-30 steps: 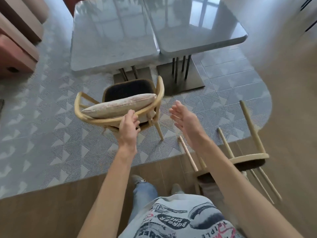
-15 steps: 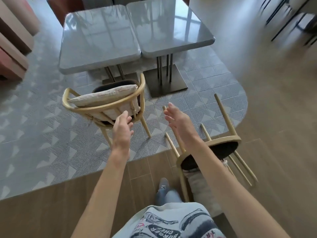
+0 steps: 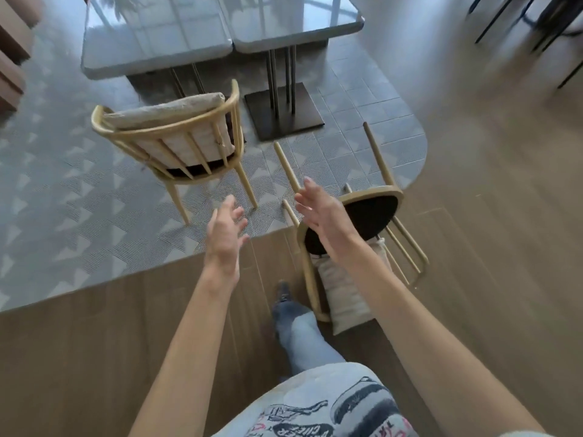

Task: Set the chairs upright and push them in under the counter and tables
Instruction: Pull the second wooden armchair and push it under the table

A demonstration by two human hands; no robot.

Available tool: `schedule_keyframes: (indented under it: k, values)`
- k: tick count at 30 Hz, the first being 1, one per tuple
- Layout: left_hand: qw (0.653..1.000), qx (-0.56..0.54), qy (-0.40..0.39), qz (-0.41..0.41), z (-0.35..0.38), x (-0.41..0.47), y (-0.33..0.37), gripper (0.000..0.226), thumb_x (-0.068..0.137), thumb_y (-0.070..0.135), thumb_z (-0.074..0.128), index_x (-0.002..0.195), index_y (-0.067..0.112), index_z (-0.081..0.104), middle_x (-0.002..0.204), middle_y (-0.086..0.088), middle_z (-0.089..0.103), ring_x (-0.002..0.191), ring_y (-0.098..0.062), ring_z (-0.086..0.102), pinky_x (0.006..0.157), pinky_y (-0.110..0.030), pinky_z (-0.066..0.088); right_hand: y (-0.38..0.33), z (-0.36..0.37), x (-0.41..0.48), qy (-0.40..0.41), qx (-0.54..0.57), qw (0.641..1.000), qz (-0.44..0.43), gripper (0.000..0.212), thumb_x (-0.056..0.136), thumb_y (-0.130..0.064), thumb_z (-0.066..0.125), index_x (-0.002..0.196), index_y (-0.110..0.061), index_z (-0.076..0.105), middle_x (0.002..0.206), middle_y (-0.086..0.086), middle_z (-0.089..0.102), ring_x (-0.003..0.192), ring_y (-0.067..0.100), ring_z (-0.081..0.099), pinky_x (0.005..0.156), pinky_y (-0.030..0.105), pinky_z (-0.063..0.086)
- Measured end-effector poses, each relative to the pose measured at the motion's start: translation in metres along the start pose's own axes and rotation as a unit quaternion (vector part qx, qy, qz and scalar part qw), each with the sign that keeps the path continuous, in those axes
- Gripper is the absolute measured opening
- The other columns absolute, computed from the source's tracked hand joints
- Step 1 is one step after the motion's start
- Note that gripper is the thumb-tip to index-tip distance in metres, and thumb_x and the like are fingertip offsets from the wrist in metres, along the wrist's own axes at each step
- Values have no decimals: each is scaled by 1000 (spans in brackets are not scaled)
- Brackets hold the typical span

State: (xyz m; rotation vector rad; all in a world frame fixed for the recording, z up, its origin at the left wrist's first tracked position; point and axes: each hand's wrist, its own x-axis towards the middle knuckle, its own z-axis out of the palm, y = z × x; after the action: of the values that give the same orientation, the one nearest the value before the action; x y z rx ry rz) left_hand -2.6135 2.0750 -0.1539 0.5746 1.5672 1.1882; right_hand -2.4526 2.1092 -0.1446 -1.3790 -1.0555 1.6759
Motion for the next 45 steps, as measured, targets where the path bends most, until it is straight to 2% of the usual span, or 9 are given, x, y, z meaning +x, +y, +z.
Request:
schedule_keyframes:
  k: [8,14,20,25,29,32,36,40,45]
  values:
    - [1000,-12,6,-24,36,-53,-35,54,99,48,38,143,17,43,138,-7,51,124,-23,51,108,-44,39,25,-54,-42,-5,14,1000,24,54,94,-53,46,139,-23,47,135,1,53,126,16,50,112,40,32]
    - [998,-8,13,-54,88,-80,-63,55,99,48,38,144,16,41,140,-7,50,126,-24,50,109,-44,38,40,-111,-54,-23,0,999,41,60,95,-54,44,142,-18,42,142,4,50,126,16,50,113,42,31]
    - [995,-15,26,-95,186,-95,-102,54,100,45,39,144,15,42,143,-9,49,126,-24,50,109,-45,38,54,-223,-47,-35,20,995,86,67,93,-56,46,145,-14,39,142,2,50,125,15,51,113,43,31]
    - [992,-37,26,-121,277,-88,-133,56,100,45,39,146,13,39,145,-11,46,130,-27,48,111,-46,36,68,-314,-29,-45,45,993,102,77,86,-63,50,145,-14,39,139,3,53,121,10,55,110,36,36]
    - [987,-47,22,-152,342,-70,-172,55,101,45,37,146,14,38,147,-11,45,131,-27,47,111,-46,36,95,-376,1,-39,64,989,128,80,79,-67,54,137,-12,49,131,1,60,113,10,62,107,37,41]
    - [981,-67,41,-180,370,-50,-213,54,102,44,35,146,13,39,147,-11,45,130,-27,47,111,-45,36,129,-404,26,-34,81,984,157,74,78,-68,56,129,-14,55,124,0,65,110,11,64,105,38,43]
    - [959,-126,64,-245,385,-23,-285,51,101,44,37,141,13,45,140,-12,52,123,-25,53,105,-42,41,200,-426,57,-30,113,974,192,62,93,-57,45,133,-9,53,122,1,67,112,12,63,102,35,44]
    - [921,-214,85,-313,388,15,-380,54,100,46,37,140,11,44,137,-17,53,122,-30,54,106,-45,41,295,-429,81,-26,153,956,248,58,99,-52,35,131,-7,53,125,6,65,115,16,62,100,36,45]
    - [892,-246,118,-361,385,60,-505,55,100,46,39,142,10,44,137,-18,53,124,-31,52,106,-44,41,425,-432,115,-4,212,928,305,61,100,-54,29,126,-5,55,124,11,65,116,22,61,105,40,42]
